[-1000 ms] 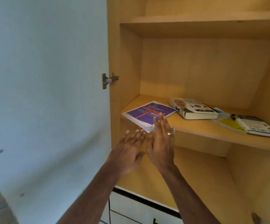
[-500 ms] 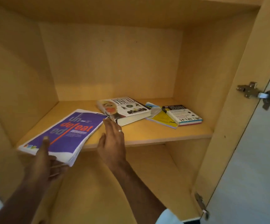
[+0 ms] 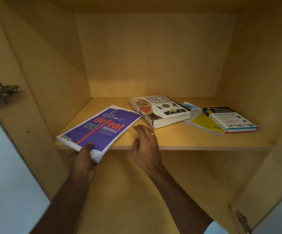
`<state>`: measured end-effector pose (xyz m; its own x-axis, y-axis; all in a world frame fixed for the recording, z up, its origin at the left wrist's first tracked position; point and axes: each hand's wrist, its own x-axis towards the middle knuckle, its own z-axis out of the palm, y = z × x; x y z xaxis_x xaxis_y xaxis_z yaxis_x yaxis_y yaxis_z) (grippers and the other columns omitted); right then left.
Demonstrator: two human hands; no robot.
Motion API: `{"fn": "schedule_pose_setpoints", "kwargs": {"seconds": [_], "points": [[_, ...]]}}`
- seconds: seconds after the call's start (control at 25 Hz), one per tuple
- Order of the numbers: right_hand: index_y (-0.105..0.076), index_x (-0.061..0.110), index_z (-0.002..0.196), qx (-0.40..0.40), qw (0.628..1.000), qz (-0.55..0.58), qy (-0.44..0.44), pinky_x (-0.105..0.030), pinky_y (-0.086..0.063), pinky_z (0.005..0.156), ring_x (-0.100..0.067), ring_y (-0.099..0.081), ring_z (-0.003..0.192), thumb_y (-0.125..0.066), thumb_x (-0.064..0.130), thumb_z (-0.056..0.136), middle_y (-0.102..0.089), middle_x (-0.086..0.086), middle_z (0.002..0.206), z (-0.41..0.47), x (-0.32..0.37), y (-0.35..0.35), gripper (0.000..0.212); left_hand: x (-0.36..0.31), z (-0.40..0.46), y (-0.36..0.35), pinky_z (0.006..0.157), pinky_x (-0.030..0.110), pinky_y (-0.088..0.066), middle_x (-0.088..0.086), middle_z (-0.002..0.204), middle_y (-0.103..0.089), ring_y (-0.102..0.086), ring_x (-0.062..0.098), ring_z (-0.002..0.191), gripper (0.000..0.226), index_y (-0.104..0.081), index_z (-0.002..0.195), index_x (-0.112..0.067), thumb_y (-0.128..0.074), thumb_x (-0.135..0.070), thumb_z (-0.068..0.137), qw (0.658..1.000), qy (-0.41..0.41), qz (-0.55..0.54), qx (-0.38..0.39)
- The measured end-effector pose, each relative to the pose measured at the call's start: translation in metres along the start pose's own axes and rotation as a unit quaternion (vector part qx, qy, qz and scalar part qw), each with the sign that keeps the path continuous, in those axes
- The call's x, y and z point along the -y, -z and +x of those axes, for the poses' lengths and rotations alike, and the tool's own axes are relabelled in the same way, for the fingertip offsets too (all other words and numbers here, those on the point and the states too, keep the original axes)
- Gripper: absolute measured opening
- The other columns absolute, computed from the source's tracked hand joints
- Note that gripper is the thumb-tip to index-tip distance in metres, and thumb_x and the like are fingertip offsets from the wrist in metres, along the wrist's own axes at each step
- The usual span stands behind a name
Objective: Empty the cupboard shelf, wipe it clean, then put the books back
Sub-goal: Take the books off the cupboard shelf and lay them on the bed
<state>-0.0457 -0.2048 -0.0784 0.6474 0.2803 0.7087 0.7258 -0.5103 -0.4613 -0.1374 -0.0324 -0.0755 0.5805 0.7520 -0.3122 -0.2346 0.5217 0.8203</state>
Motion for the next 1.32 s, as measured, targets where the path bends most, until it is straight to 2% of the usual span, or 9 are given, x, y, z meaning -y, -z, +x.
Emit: {"fn": "schedule_pose_setpoints", "kwargs": {"seconds": [0.16, 0.32, 0.44, 0.56, 0.68, 0.8, 1.0, 1.2, 1.32], "points": [[-0.063, 0.011, 0.123, 0.011, 1.000, 0.004, -0.001, -0.035, -0.049, 0.100, -0.020, -0.053, 0.118, -0.057, 0.006, 0.086, -0.063, -0.003, 0.125, -0.016, 0.017, -0.006, 0.038, 0.002, -0.016, -0.002, 0.054, 0.033, -0.060, 0.013, 0.117, -0.071, -0.073, 0.025, 0.089, 0.054, -0.052, 0.134, -0.005, -0.071, 0.005, 0.084, 0.998, -0.041, -0.026, 0.046], [-0.065, 0.009, 0.118, -0.038, 0.998, 0.031, -0.025, -0.039, -0.049, 0.096, -0.022, -0.054, 0.111, -0.065, 0.020, 0.086, -0.064, -0.006, 0.120, -0.016, 0.010, 0.005, 0.035, 0.009, -0.056, -0.006, 0.069, 0.040, -0.061, 0.011, 0.095, -0.076, -0.076, 0.027, 0.080, 0.034, -0.062, 0.123, -0.012, -0.064, -0.026, 0.092, 0.985, 0.043, 0.004, 0.167], [-0.065, 0.009, 0.116, -0.058, 0.997, 0.027, -0.043, -0.040, -0.050, 0.094, -0.022, -0.054, 0.109, -0.059, 0.013, 0.083, -0.065, -0.006, 0.118, -0.022, 0.005, 0.027, 0.033, 0.009, -0.061, 0.008, 0.071, 0.043, -0.062, 0.012, 0.129, -0.068, -0.065, 0.035, 0.116, 0.056, -0.055, 0.140, -0.015, -0.054, -0.048, 0.095, 0.974, 0.068, -0.081, 0.199], [-0.065, 0.011, 0.119, -0.060, 0.996, -0.005, -0.065, -0.039, -0.051, 0.093, -0.022, -0.054, 0.112, -0.043, -0.004, 0.075, -0.065, -0.004, 0.120, -0.030, -0.002, 0.053, 0.052, 0.003, -0.048, 0.023, 0.074, 0.043, -0.063, 0.009, 0.148, -0.054, -0.055, 0.030, 0.133, 0.059, -0.044, 0.150, -0.013, -0.054, -0.036, 0.097, 0.969, 0.057, -0.145, 0.192], [-0.065, 0.013, 0.120, -0.060, 0.995, -0.040, -0.075, -0.037, -0.052, 0.089, -0.018, -0.054, 0.111, -0.051, -0.007, 0.080, -0.065, -0.002, 0.120, -0.042, -0.021, 0.078, 0.047, -0.004, -0.047, 0.027, 0.084, 0.054, -0.058, 0.014, 0.141, -0.060, -0.062, 0.033, 0.123, 0.068, -0.049, 0.145, -0.007, -0.060, -0.044, 0.089, 0.970, 0.088, -0.094, 0.208], [-0.066, 0.010, 0.118, -0.059, 0.994, -0.048, -0.072, -0.037, -0.056, 0.082, -0.019, -0.057, 0.109, -0.055, -0.001, 0.083, -0.067, -0.004, 0.118, -0.051, -0.032, 0.094, 0.039, -0.014, -0.062, 0.014, 0.075, 0.055, -0.060, 0.017, 0.121, -0.071, -0.074, 0.033, 0.097, 0.059, -0.061, 0.126, -0.006, -0.052, -0.056, 0.094, 0.948, 0.136, 0.004, 0.287], [-0.067, 0.011, 0.116, -0.085, 0.985, -0.089, -0.119, -0.036, -0.052, 0.083, -0.022, -0.058, 0.107, -0.053, -0.007, 0.084, -0.067, -0.004, 0.116, -0.043, -0.053, 0.125, 0.039, 0.011, -0.078, -0.020, 0.049, 0.037, -0.061, 0.017, 0.129, -0.066, -0.071, 0.028, 0.085, 0.040, -0.054, 0.137, -0.012, -0.058, -0.008, 0.098, 0.948, 0.103, 0.131, 0.272], [-0.062, 0.006, 0.125, -0.081, 0.940, -0.229, -0.239, -0.043, -0.050, 0.091, -0.035, -0.057, 0.114, -0.058, 0.009, 0.090, -0.063, -0.014, 0.126, -0.009, -0.130, 0.177, 0.035, 0.021, -0.088, -0.013, 0.054, 0.031, -0.061, 0.021, 0.128, -0.065, -0.074, 0.018, 0.074, 0.051, -0.052, 0.139, -0.007, -0.049, 0.013, 0.092, 0.961, -0.024, 0.106, 0.253], [-0.042, 0.005, 0.148, 0.027, 0.913, -0.265, -0.309, -0.048, -0.038, 0.111, -0.036, -0.036, 0.143, -0.052, 0.030, 0.099, -0.037, -0.016, 0.157, 0.010, -0.175, 0.193, 0.056, 0.028, -0.097, 0.012, 0.063, 0.033, -0.063, 0.013, 0.126, -0.066, -0.076, 0.013, 0.080, 0.052, -0.053, 0.141, -0.010, -0.047, 0.012, 0.094, 0.960, -0.062, 0.088, 0.257]]}}
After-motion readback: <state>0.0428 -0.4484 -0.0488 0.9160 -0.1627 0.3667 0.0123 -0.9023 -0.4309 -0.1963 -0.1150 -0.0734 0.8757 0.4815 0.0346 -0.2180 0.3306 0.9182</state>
